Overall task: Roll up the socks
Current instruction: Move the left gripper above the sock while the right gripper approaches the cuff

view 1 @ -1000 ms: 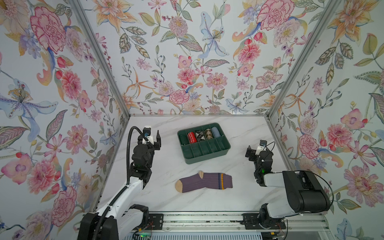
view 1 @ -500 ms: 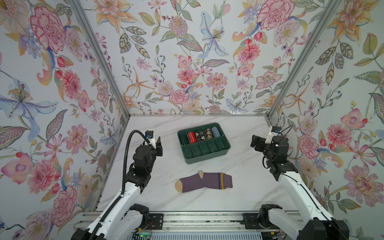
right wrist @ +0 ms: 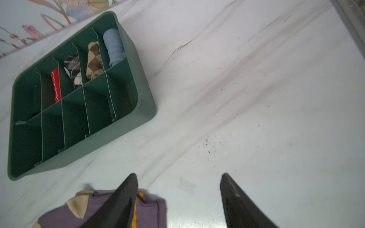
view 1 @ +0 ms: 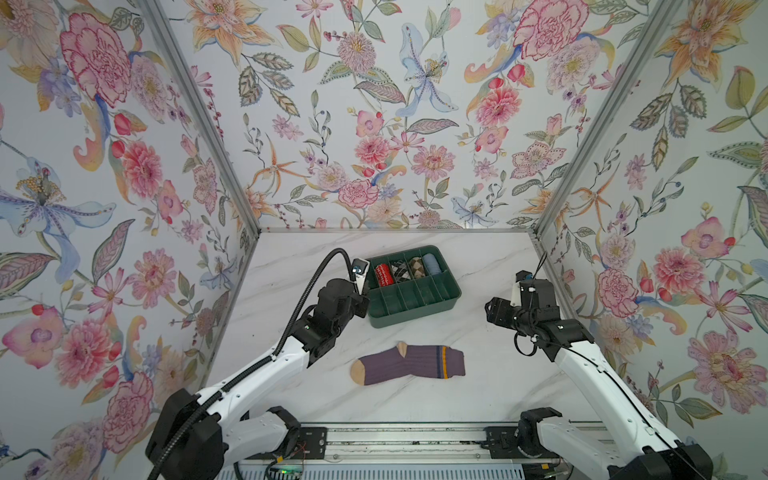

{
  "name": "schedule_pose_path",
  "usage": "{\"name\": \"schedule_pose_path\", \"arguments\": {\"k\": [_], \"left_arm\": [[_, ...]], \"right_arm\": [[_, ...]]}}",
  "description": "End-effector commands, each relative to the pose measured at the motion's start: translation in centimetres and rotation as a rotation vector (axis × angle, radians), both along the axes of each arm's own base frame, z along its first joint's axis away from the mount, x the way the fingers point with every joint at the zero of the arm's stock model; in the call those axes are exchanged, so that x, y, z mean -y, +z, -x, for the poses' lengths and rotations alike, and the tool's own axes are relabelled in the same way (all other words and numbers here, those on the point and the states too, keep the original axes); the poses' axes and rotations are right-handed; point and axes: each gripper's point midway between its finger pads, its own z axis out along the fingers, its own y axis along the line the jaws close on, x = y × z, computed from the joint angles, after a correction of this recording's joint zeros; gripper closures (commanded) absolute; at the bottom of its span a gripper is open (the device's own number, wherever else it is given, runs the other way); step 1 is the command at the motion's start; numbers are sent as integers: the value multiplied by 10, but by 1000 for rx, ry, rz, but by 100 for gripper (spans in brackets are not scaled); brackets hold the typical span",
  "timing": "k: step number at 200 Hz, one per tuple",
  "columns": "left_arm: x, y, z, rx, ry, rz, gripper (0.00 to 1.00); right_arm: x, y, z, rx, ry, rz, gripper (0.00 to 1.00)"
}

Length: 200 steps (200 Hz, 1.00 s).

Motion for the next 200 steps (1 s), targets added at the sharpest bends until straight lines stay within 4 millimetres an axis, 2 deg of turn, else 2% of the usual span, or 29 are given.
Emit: {"name": "schedule_pose_path", "arguments": {"k": [1,34,70,94,128,157,200], "left_arm": [[18,-17,5,-79,-48,-20,75],[29,-52,20,-176,-88,-18,77],[35,-84,38,-258,-119,-33,78],[37,-98,44,-291,-135,-26,78],[44,-119,44,-338,-146,-24,78],[55,-130,45,-389,-184,-33,79],[60,-142,50,-451,-219,-57,81]], "right_arm": [[-18,-36,27,-153,25,-88,49],[-38,-73,61,-277,63,-102,56],[-53,-98,89,-371,90,-84,62],[-59,-112,100,-409,90,-75,64],[-63,-117,98,-403,90,-65,62],[-65,-116,94,-402,95,-59,62],[-66,-116,91,-388,95,-63,61]]}}
